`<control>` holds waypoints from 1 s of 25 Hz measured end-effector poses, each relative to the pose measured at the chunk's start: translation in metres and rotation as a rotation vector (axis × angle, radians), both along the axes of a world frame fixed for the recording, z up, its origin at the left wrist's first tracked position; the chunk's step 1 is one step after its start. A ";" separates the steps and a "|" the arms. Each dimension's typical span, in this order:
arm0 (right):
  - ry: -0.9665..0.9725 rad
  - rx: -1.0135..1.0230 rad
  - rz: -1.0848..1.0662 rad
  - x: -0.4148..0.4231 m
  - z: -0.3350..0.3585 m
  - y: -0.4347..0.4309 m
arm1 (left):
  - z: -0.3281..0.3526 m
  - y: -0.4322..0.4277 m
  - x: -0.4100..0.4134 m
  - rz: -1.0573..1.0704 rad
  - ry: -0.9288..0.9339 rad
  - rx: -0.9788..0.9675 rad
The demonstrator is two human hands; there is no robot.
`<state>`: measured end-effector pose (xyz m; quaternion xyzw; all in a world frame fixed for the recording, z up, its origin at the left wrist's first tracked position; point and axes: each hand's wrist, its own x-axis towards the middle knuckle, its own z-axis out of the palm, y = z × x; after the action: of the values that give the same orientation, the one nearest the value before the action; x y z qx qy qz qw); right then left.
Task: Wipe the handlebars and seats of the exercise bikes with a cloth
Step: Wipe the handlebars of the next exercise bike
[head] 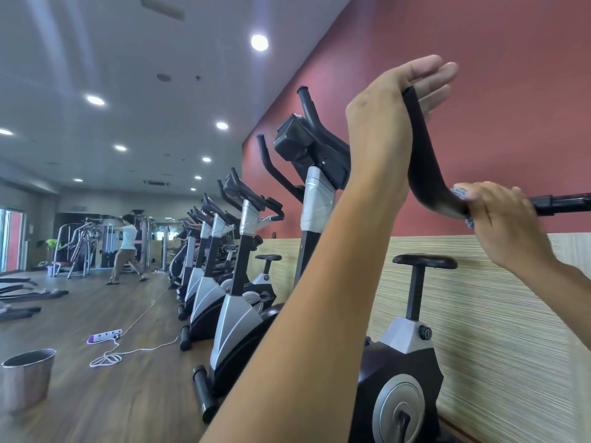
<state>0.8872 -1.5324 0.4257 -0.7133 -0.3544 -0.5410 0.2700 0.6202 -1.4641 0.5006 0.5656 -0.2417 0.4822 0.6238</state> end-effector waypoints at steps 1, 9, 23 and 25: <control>-0.022 -0.019 -0.093 0.001 -0.001 -0.002 | 0.001 0.000 -0.001 -0.002 0.003 -0.002; -0.199 0.077 -0.515 0.021 -0.002 -0.027 | 0.002 0.005 -0.003 -0.028 0.023 0.023; -0.148 0.297 -0.536 0.022 0.002 0.001 | 0.000 0.002 -0.006 -0.061 0.017 0.036; -0.109 0.162 -0.551 0.014 0.007 -0.009 | 0.003 0.001 -0.005 -0.068 0.015 0.010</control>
<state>0.9017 -1.5416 0.4329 -0.7287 -0.1167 -0.6580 0.1495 0.6147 -1.4634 0.5032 0.5638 -0.2584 0.4552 0.6389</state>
